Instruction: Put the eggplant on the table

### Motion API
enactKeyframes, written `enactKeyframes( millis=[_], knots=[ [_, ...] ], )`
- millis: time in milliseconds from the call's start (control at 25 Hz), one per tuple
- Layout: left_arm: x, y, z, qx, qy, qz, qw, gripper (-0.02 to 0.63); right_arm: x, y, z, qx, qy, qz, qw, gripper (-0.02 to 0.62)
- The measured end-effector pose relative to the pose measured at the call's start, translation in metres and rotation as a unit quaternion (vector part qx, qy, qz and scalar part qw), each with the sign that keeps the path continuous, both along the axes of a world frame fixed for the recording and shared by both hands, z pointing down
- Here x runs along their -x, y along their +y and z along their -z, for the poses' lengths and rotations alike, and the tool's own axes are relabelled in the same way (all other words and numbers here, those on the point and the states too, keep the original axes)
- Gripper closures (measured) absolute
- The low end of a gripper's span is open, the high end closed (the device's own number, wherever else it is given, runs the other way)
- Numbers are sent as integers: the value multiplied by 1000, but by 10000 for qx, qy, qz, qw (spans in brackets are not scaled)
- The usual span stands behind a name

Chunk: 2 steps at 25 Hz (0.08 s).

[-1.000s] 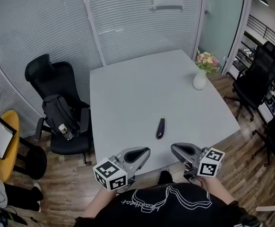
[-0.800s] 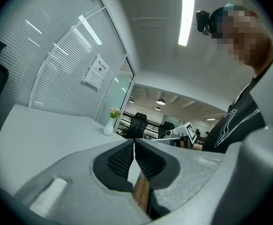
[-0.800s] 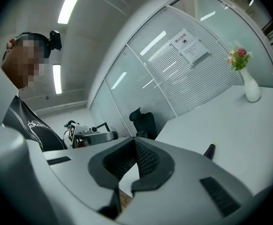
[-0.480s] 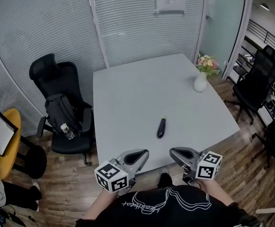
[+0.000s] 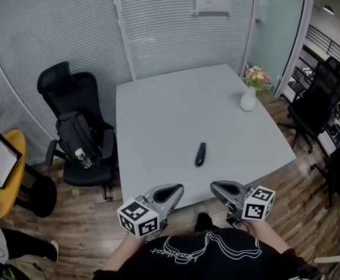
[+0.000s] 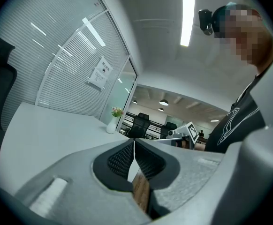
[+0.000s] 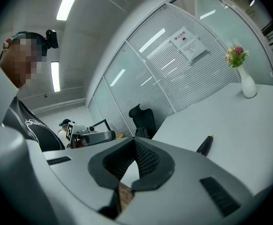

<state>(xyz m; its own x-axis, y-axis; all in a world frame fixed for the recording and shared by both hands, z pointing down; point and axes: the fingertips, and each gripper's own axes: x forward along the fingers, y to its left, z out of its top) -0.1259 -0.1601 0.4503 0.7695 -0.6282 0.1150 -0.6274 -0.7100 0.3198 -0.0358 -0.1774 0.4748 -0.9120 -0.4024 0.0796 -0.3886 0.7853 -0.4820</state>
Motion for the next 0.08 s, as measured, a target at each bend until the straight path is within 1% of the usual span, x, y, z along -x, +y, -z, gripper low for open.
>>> enactKeyframes(
  millis=[80],
  knots=[
    [3,3,-1,5,4,7,10000,586,4,2,0,8,38,1,10000,587]
  ],
)
